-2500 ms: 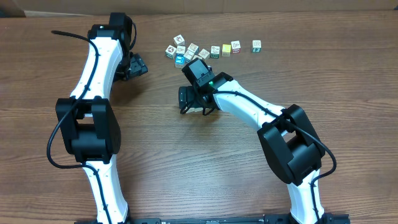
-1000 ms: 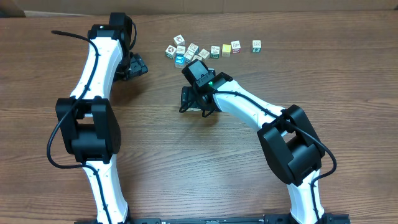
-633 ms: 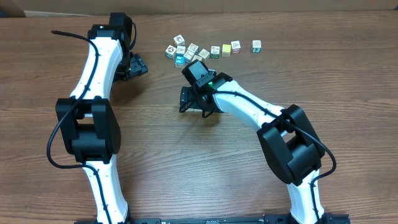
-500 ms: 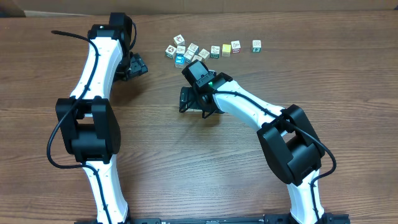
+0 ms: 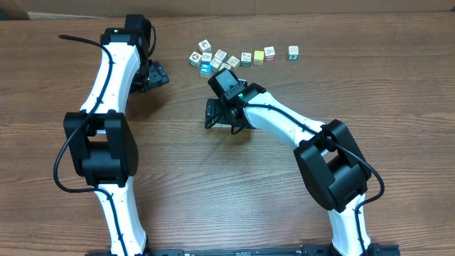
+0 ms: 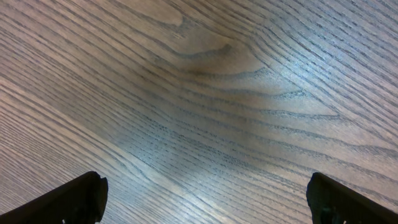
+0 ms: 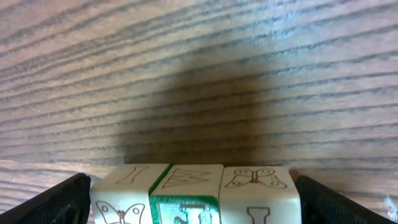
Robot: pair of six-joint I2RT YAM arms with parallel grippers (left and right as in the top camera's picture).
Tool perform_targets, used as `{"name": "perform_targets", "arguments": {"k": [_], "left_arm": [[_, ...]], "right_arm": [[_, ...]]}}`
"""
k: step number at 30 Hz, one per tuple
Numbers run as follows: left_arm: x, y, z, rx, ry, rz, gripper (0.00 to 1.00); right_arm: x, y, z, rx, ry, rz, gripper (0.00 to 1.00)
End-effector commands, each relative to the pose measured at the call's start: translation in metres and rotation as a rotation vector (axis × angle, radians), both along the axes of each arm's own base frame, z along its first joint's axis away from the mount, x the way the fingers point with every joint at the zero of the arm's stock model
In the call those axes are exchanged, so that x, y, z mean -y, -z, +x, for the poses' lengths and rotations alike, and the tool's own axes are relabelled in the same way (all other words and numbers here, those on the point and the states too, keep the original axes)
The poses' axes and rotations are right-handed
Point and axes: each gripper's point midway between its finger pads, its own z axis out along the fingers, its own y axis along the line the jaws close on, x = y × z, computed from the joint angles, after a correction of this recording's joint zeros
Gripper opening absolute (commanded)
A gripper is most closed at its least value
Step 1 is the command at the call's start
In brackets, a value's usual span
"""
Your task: Form a horizontal line
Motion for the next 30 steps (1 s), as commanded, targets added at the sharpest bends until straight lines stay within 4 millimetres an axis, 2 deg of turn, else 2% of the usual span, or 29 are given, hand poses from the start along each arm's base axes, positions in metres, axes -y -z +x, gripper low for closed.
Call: {"name": "perform_targets", "arguments": {"k": [1,17,22,30], "left_arm": [[0.000,-0.015,0.005,0.040,0.007,0.009,1.00],[0.000,-0.015,0.005,0.039,0.007,0.009,1.00],[0.000,-0.015,0.005,0.039,0.007,0.009,1.00],[0.000,-0.015,0.005,0.040,0.007,0.009,1.00]], "right_arm": [[0.002,0.003,0.002,0.016,0.008,-0.021,1.00],[0.001,0.000,0.012,0.069,-0.016,-0.031,1.00],[-0.003,-0.004,0.018,0.102,-0.039,-0.019,1.00],[0.003,-0.011,0.037,0.188,-0.025,-0.055,1.00]]}}
